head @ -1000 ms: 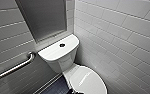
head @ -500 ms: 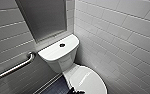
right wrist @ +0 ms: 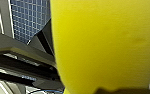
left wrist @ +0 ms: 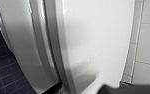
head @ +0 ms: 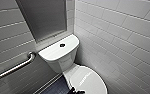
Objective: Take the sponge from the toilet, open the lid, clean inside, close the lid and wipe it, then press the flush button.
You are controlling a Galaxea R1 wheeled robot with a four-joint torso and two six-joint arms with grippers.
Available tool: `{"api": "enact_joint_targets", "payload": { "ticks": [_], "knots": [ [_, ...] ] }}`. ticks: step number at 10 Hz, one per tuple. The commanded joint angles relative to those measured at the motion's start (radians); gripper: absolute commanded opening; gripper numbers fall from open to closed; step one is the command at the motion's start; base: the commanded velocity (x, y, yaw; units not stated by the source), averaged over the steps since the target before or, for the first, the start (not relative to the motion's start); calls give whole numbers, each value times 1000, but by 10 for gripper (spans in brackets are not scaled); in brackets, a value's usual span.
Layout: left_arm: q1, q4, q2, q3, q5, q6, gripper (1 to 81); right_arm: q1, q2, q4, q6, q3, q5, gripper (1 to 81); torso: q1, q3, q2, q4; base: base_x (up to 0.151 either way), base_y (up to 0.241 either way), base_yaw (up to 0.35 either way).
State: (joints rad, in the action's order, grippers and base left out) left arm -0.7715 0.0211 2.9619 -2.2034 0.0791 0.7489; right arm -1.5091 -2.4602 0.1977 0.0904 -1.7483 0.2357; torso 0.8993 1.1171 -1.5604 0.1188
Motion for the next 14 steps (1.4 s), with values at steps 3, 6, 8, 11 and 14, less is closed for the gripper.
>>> {"api": "enact_joint_targets", "payload": {
  "ticks": [3,6,8,11,14],
  "knots": [
    [34,0,108,-139,-16,0,811,8,31,-18,0,23,-79,10,0,0,0,0,0,0,0],
    [8,-1,82,-114,42,3,811,11,10,-18,-1,-5,-81,10,-2,-2,0,-1,0,0,0],
    [14,-3,17,14,70,3,811,10,5,-18,-1,-3,-81,10,-2,-2,0,-1,0,0,0],
    [33,-3,-12,91,82,15,811,11,1,-20,-3,1,-81,10,-1,-1,0,0,0,0,0],
    [50,0,-1,88,79,20,811,14,-1,-20,-3,0,-81,10,-1,0,0,0,0,0,0]
  ]
}}
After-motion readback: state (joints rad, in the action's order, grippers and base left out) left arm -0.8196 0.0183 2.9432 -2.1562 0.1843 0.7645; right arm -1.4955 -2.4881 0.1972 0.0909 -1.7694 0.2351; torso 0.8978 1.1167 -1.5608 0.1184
